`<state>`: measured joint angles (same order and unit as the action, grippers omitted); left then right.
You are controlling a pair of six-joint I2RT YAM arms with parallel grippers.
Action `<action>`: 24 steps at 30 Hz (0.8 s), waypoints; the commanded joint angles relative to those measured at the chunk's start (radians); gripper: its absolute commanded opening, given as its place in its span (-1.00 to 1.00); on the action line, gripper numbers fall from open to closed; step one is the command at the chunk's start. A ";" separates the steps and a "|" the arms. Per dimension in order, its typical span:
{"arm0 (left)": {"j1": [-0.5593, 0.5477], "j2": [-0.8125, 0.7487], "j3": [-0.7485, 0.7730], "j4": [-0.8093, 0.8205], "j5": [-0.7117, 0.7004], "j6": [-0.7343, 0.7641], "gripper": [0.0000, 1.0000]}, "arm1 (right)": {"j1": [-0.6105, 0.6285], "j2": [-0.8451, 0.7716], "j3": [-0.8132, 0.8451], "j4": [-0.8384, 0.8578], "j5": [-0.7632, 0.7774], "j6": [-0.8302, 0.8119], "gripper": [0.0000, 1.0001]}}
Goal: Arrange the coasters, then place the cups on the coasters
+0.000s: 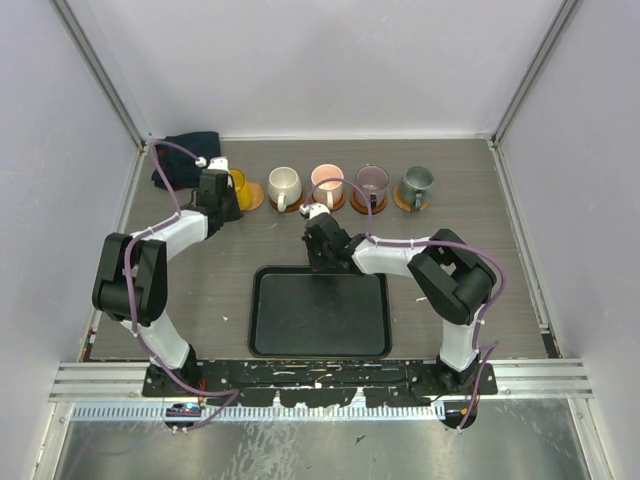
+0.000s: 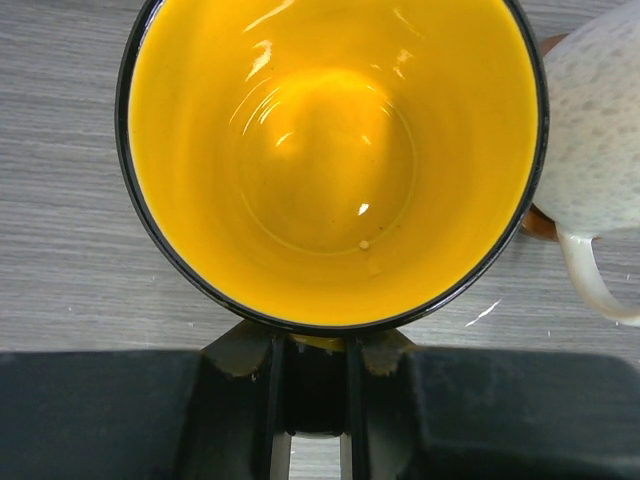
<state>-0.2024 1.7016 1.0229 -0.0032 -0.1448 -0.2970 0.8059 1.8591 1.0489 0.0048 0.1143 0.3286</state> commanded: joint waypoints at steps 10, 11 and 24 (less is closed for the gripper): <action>0.001 0.061 0.156 0.108 0.004 0.061 -1.00 | 0.026 -0.027 0.000 -0.014 0.011 0.027 -0.98; 0.000 0.068 0.160 0.108 0.006 0.063 -1.00 | 0.026 -0.026 -0.001 -0.015 0.017 0.028 -0.98; -0.049 0.142 0.223 0.074 -0.043 0.141 -1.00 | 0.024 0.001 0.027 -0.040 0.061 0.035 -0.98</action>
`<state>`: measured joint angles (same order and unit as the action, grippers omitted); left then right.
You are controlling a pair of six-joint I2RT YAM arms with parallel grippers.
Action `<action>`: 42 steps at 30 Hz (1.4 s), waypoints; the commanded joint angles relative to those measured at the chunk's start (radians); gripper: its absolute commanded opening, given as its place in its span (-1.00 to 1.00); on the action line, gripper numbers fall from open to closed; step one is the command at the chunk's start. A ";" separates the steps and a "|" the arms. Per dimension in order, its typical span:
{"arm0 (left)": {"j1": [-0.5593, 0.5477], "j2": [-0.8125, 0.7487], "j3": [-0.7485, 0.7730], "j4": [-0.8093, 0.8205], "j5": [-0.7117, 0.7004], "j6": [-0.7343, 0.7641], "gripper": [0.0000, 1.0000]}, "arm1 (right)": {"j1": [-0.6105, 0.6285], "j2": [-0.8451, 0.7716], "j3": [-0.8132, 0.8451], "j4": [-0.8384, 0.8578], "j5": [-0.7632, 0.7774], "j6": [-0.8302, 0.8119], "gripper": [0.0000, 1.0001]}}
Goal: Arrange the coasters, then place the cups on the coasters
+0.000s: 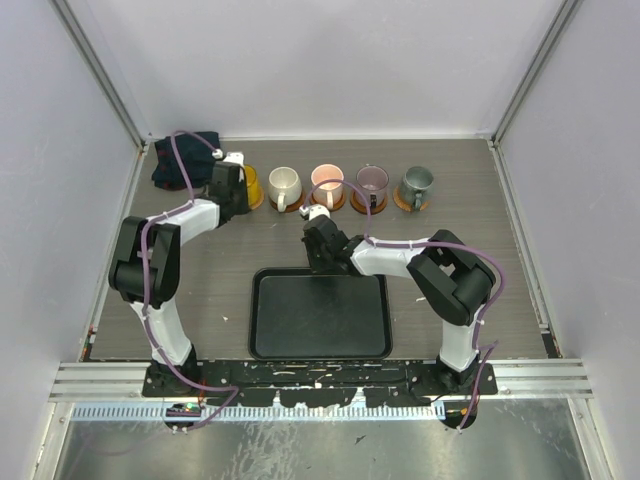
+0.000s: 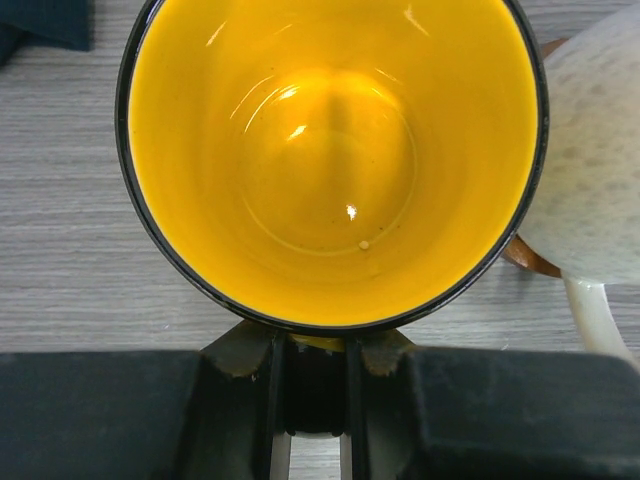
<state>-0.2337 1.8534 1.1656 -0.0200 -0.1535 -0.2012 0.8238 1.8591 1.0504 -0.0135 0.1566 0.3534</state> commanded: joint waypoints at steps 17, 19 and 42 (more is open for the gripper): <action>-0.028 0.007 0.080 0.098 -0.073 0.034 -1.00 | 0.007 0.023 0.012 -0.010 0.000 0.015 -0.98; -0.028 0.010 0.084 0.098 -0.075 0.030 -1.00 | 0.007 0.023 0.011 -0.011 -0.002 0.016 -0.98; -0.027 0.013 0.055 0.104 -0.096 0.000 -1.00 | 0.007 0.031 -0.001 -0.005 -0.012 0.022 -0.98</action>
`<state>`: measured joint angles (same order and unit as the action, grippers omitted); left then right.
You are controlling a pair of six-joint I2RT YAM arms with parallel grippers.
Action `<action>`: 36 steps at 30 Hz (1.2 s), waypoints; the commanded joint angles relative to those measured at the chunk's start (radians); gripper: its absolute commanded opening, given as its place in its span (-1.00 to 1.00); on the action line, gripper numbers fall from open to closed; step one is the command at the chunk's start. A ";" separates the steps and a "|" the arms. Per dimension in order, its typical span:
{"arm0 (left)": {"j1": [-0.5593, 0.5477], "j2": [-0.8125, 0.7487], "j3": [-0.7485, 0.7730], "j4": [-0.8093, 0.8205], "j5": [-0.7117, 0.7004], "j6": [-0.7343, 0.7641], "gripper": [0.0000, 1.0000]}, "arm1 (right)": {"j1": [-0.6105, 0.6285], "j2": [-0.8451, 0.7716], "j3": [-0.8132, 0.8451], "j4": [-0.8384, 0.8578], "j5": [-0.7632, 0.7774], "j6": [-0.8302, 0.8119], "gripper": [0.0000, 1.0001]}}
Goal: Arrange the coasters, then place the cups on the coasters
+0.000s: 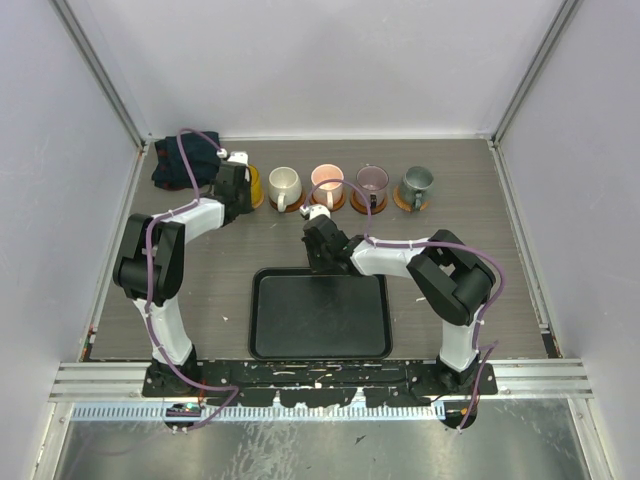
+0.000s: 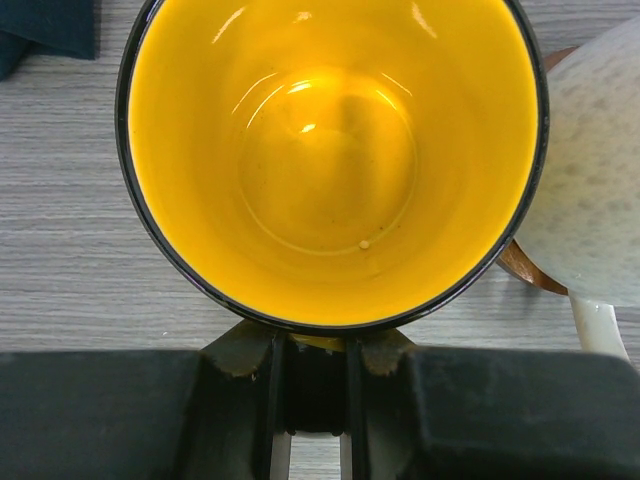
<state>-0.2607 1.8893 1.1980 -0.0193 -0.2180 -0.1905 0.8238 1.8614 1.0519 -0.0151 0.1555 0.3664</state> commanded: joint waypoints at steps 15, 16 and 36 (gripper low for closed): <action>-0.001 -0.007 0.006 0.104 -0.036 -0.041 -0.95 | 0.006 0.026 -0.019 0.010 -0.035 0.020 -0.98; -0.001 -0.006 0.007 0.099 -0.037 -0.044 -0.87 | 0.006 0.025 -0.021 0.011 -0.036 0.020 -0.98; 0.000 0.002 0.008 0.108 -0.035 -0.056 -0.47 | 0.007 0.030 -0.029 0.021 -0.063 0.030 -0.98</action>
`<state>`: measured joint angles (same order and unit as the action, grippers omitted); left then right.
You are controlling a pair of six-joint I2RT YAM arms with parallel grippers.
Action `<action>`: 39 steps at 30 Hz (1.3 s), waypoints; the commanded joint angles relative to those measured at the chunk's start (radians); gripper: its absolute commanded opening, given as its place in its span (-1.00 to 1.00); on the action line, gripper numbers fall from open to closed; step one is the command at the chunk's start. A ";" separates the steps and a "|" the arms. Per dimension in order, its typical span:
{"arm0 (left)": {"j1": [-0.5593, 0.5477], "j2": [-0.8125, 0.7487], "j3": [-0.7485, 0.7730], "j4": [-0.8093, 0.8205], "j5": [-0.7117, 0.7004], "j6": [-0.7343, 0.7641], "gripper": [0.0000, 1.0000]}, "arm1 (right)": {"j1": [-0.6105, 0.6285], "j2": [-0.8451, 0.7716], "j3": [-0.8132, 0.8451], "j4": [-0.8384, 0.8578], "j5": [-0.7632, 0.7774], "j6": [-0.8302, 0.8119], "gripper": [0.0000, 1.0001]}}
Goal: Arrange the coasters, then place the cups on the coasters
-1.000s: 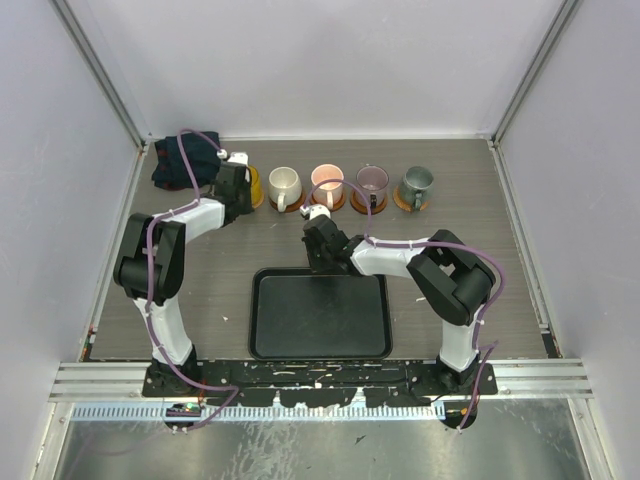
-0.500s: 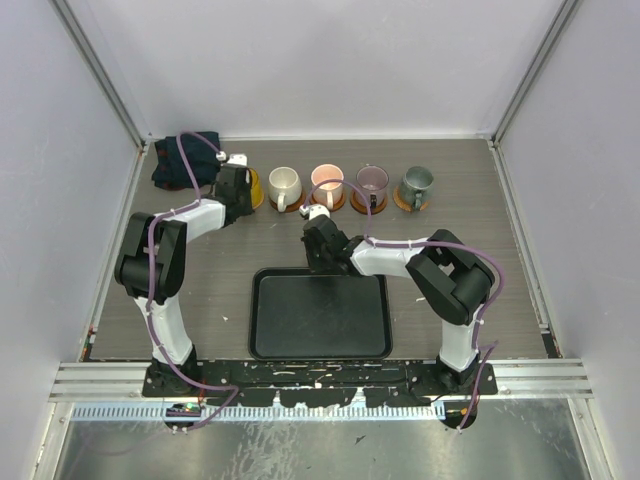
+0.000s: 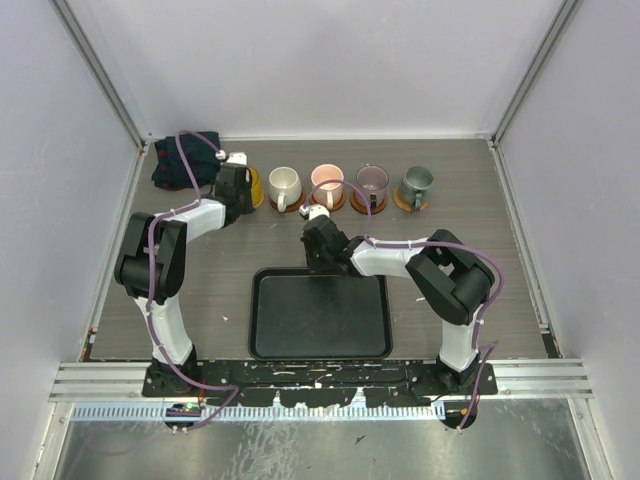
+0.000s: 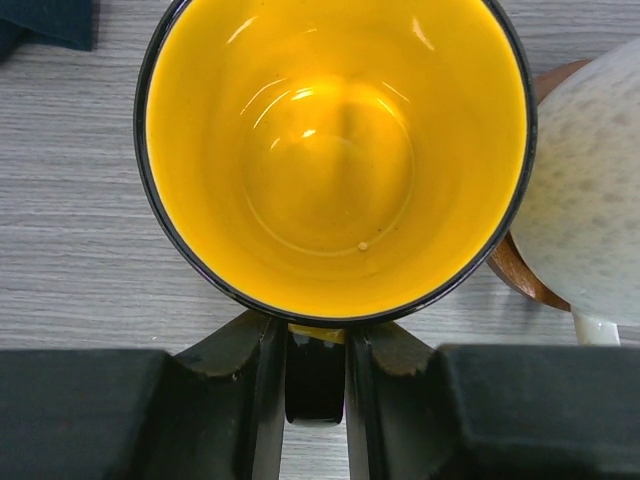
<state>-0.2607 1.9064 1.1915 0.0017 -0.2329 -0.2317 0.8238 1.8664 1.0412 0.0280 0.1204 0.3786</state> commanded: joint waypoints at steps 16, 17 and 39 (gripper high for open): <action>-0.001 -0.028 -0.008 0.048 -0.010 -0.077 -0.20 | 0.007 0.024 -0.026 -0.022 -0.034 0.013 -0.98; -0.001 -0.034 -0.019 0.050 -0.007 -0.084 -0.12 | 0.008 0.022 -0.027 -0.021 -0.034 0.013 -0.98; -0.001 -0.425 -0.216 -0.001 -0.051 -0.141 0.42 | -0.049 -0.071 0.078 -0.057 0.162 -0.102 -0.98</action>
<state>-0.2611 1.6054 1.0271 0.0032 -0.2443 -0.3557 0.8062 1.8671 1.0756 -0.0326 0.2005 0.3199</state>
